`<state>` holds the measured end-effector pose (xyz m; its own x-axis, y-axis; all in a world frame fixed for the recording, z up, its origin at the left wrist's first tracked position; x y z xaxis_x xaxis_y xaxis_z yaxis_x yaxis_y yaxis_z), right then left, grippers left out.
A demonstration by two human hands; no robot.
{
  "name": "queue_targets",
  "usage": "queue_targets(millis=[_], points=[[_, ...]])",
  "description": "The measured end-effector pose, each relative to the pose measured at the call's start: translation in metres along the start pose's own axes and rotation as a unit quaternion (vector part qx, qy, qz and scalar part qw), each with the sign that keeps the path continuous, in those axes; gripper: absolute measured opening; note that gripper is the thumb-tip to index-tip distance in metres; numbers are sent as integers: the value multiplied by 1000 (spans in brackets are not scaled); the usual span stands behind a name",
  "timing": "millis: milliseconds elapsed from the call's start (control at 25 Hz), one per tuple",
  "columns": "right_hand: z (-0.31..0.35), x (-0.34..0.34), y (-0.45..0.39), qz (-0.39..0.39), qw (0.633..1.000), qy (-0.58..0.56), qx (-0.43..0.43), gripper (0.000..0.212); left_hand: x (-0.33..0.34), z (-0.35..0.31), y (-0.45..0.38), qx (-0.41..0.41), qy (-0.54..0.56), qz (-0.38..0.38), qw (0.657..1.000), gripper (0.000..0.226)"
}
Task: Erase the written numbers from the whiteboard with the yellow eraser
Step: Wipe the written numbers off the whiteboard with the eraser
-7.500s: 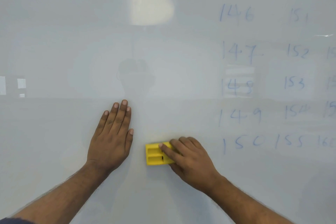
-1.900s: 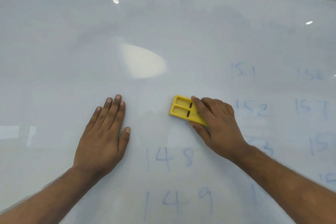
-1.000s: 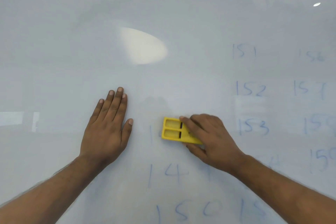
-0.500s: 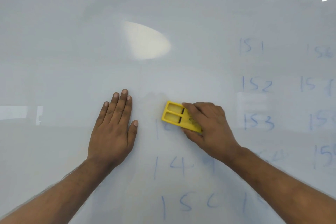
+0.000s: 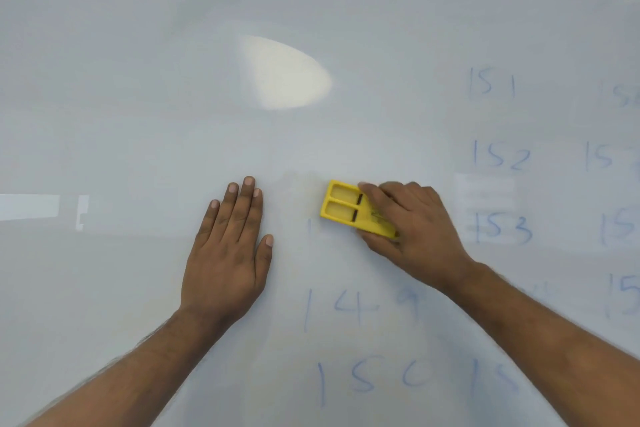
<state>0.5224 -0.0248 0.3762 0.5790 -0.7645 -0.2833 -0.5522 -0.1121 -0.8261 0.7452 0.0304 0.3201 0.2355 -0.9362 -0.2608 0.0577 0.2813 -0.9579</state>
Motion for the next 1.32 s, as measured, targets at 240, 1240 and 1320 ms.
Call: queue_targets(millis=[240, 1240, 1320], points=[[61, 27, 8, 34, 997, -19, -69, 53, 3, 0, 8, 14, -6, 6, 1000, 63], [50, 30, 58, 56, 996, -33, -53, 51, 13, -4, 39, 12, -9, 25, 1000, 64], [56, 31, 50, 40, 997, -59, -11, 51, 14, -5, 40, 14, -7, 27, 1000, 65]])
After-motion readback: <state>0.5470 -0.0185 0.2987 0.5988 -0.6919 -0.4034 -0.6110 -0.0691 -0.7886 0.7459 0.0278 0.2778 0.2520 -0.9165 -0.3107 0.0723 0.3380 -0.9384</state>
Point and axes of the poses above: each hand's wrist, its own y-axis away from the middle knuckle, its own x-axis out of the palm, z = x × y, the point moved 9 cm from there along -y, towards the middle knuckle, and after that the axes turned 8 degrees about z, right-handed, at the moved point
